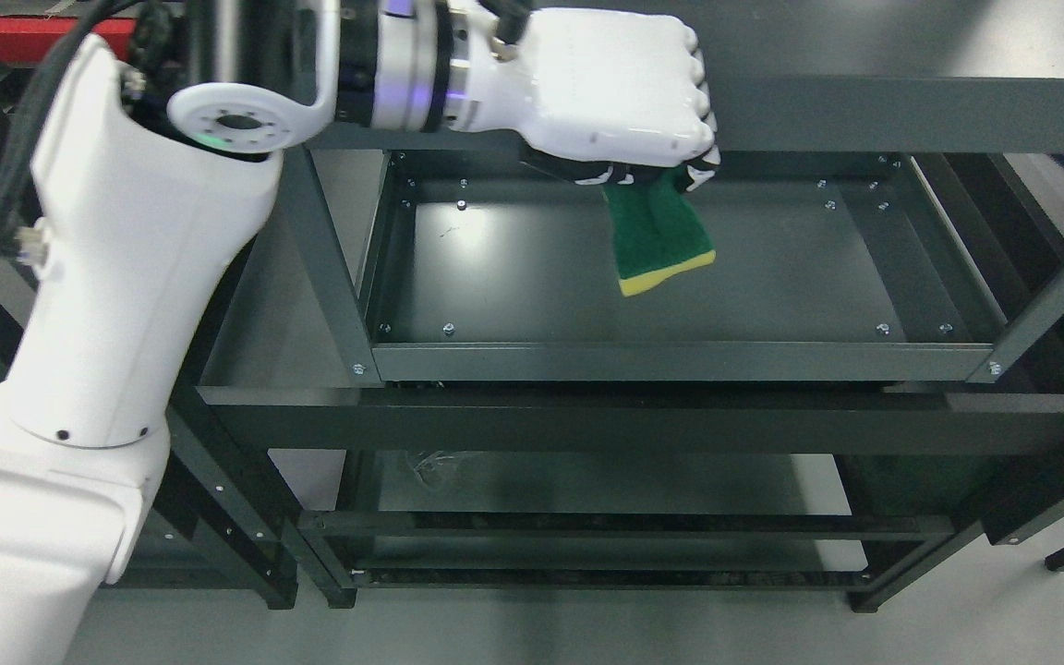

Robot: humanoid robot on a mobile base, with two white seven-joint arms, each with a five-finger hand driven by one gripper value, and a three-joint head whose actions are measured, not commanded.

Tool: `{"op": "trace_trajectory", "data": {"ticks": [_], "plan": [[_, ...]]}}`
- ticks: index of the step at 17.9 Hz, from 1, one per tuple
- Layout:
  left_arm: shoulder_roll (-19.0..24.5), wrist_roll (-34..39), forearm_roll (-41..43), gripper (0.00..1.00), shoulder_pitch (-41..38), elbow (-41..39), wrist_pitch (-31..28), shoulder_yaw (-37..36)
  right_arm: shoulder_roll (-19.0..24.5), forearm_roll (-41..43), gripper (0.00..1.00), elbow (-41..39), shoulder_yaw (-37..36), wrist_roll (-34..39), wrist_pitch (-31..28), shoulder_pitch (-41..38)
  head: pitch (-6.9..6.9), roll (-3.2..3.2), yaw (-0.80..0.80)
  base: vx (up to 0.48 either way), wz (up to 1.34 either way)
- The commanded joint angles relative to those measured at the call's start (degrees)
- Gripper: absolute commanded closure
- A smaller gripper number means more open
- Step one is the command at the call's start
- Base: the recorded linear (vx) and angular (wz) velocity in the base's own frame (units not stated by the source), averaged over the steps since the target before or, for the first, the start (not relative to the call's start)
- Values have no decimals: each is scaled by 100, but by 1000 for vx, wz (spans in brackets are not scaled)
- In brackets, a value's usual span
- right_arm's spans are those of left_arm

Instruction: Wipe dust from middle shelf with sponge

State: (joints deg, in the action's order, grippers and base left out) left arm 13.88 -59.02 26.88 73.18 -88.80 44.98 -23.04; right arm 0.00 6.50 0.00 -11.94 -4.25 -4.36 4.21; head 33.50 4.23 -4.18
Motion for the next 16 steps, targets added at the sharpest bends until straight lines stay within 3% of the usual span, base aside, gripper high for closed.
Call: {"op": "trace_trajectory", "data": {"ticks": [1, 4, 8, 13, 16], "plan": [[2467, -39, -1542, 100, -409, -524, 2, 1802, -100, 0, 0, -100, 8, 3, -4, 1, 0, 0, 0, 0, 0], [3400, -22, -2378, 100, -795, -524, 2, 2118, -100, 0, 0, -100, -1, 3, -4, 1, 0, 0, 0, 0, 0], [3359, 13, -2503, 100, -902, -541, 2, 2111, -100, 0, 0, -100, -1, 3, -4, 1, 0, 0, 0, 0, 0], [2254, -4, -1951, 100, -753, -550, 2, 1680, -100, 0, 0, -100, -1, 3, -4, 1, 0, 0, 0, 0, 0], [973, -13, -1004, 100, -595, -507, 2, 1241, -100, 0, 0, -100, 8, 3, -4, 1, 0, 0, 0, 0, 0]]}}
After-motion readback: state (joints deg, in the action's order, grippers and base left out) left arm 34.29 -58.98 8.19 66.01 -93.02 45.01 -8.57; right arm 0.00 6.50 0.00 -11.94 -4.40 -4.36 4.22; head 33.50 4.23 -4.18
